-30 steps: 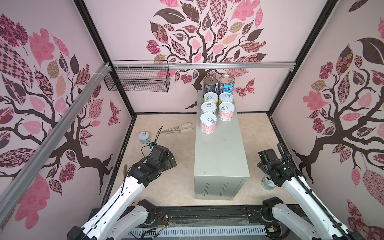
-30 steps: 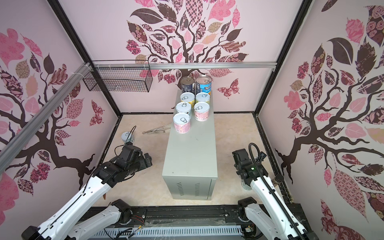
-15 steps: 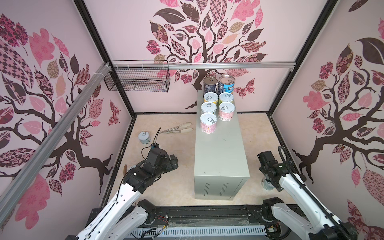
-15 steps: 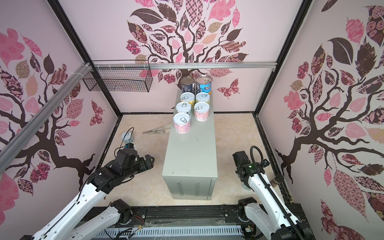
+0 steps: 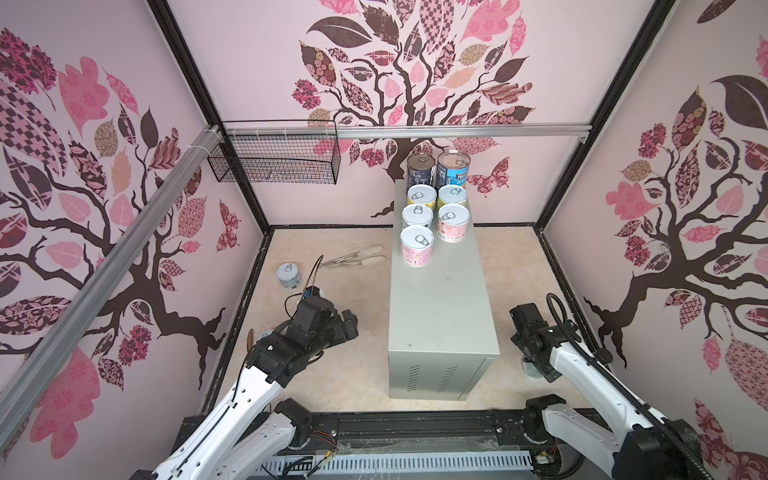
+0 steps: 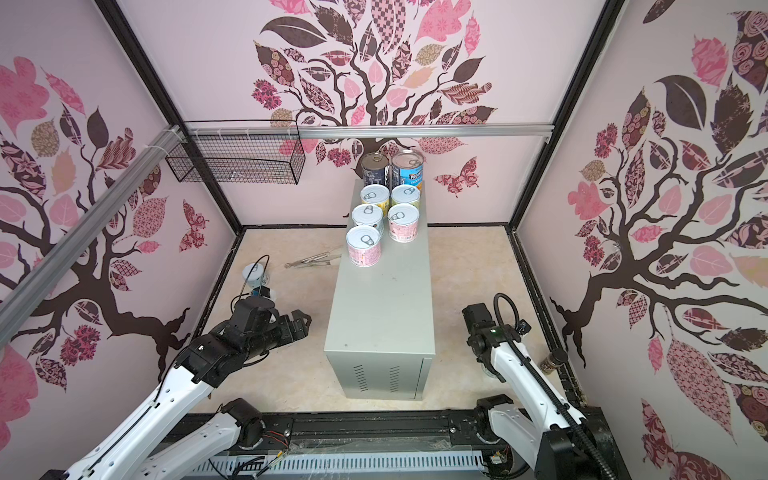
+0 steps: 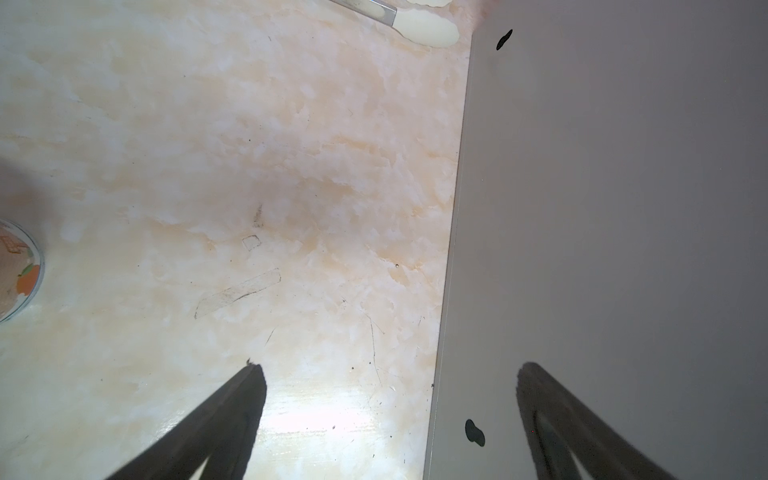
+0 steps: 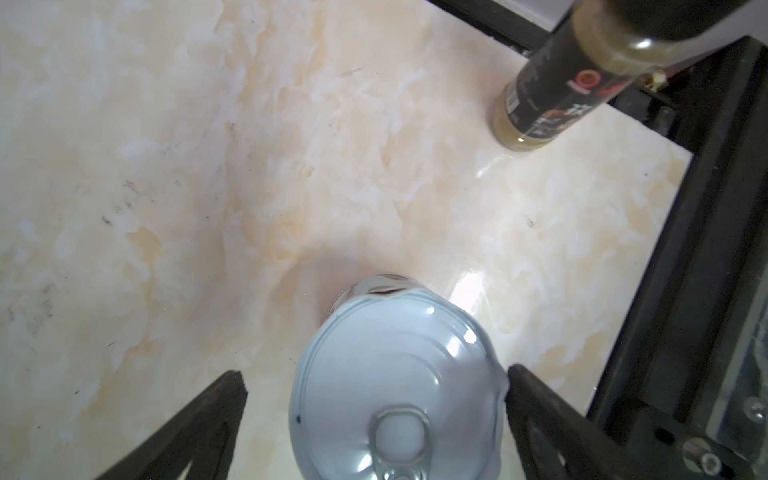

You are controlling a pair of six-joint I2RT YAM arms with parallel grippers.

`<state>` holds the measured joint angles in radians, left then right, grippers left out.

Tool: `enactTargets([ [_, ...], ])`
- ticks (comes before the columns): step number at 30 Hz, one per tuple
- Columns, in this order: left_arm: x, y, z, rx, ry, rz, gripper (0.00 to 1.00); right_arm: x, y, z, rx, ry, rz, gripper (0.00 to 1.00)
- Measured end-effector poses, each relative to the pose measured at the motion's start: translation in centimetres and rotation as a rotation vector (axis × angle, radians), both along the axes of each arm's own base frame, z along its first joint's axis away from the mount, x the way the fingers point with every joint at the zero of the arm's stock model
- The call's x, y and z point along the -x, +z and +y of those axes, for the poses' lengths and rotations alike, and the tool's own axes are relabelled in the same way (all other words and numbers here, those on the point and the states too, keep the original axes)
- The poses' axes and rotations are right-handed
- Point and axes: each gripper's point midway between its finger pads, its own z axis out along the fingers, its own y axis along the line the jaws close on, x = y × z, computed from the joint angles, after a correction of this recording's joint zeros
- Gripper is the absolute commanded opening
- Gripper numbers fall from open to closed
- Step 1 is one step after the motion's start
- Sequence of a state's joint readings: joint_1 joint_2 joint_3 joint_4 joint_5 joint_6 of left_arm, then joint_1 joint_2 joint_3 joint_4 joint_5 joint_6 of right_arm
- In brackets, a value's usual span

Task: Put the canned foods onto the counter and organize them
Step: 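Lower the right gripper onto the light-blue floor can and close it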

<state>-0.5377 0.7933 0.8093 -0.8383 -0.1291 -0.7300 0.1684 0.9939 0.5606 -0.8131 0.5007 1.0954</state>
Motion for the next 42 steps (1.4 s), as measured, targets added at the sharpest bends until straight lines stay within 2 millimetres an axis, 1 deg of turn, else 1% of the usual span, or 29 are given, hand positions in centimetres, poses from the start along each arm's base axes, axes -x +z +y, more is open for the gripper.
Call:
enactTargets([
  [8,0.0,-0.2,0.2,-0.007,0.006,-0.002,0.98,-3.1,0.6,1.3,-0.019,0.135,-0.076,1.00],
  [13,0.0,-0.2,0.3,-0.014,0.013,-0.003,0.98,-4.6,0.3,2.3,-0.037,0.223,-0.082,1.00],
  [22,-0.1,-0.3,0.5,-0.020,0.019,-0.003,0.98,-7.4,0.6,5.5,-0.124,0.431,-0.139,1.00],
  [26,-0.1,-0.4,0.5,-0.023,0.019,0.002,0.98,-7.8,0.6,6.5,-0.125,0.507,-0.126,1.00],
  [34,-0.1,-0.6,0.4,-0.020,0.016,0.000,0.98,-7.7,0.9,6.8,-0.101,0.570,-0.159,1.00],
  [37,-0.1,-0.7,0.4,-0.019,0.015,-0.002,0.98,-7.4,0.3,7.0,-0.099,0.580,-0.152,1.00],
  [42,-0.2,-0.4,0.4,-0.011,0.016,-0.016,0.98,-6.9,-1.2,7.2,-0.108,0.579,-0.127,0.99],
])
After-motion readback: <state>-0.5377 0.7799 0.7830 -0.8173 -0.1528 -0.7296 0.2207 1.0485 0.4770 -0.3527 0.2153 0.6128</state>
